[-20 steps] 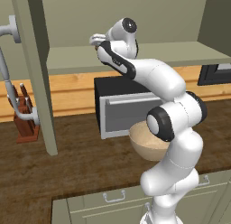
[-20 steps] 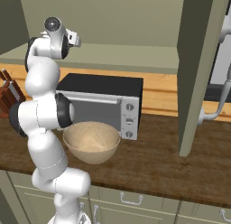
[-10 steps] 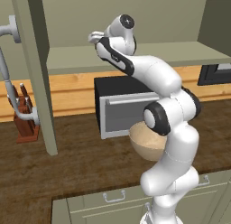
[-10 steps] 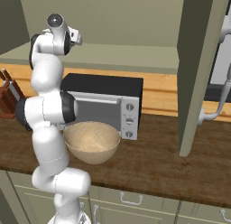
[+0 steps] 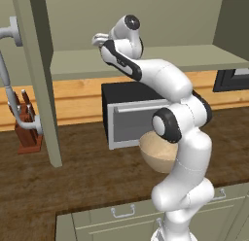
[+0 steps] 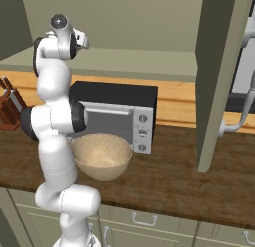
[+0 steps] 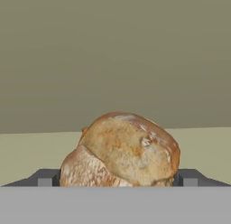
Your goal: Open the cabinet, pick up the bread from the cabinet and place it in the basket. Then move the basket to the dining counter.
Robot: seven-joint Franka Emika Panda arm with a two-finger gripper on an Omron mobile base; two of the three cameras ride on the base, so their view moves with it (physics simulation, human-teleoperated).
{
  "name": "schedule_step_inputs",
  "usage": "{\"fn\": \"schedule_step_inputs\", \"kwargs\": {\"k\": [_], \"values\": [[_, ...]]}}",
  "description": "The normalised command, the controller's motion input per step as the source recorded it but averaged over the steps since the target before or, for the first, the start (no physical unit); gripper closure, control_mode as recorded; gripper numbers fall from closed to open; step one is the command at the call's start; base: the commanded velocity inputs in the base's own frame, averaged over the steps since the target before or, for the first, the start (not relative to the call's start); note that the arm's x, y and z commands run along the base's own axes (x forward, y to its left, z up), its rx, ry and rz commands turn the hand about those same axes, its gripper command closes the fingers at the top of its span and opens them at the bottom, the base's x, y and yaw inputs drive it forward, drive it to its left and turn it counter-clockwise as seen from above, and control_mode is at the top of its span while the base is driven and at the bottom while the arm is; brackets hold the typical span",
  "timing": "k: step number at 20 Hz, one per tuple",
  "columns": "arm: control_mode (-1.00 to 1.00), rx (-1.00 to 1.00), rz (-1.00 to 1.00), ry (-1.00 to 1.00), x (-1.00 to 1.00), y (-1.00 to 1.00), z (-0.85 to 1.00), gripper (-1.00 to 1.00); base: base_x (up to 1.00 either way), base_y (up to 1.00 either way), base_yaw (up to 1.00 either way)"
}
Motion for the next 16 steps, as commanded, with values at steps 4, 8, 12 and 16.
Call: {"fn": "schedule_step_inputs", "kwargs": {"k": [4, 8, 12, 16], "values": [[-1.00, 0.00, 0.00, -0.07, -0.36, -0.26, -0.01, 1.00, 0.00, 0.00, 0.00], [-1.00, 0.00, 0.00, -0.14, -0.78, -0.61, -0.01, 1.00, 0.00, 0.00, 0.00], [-1.00, 0.00, 0.00, -0.20, -0.78, -0.51, -0.23, 1.00, 0.00, 0.00, 0.00], [-1.00, 0.03, 0.00, -0.30, -0.83, -0.30, 0.05, 1.00, 0.00, 0.00, 0.00]]}}
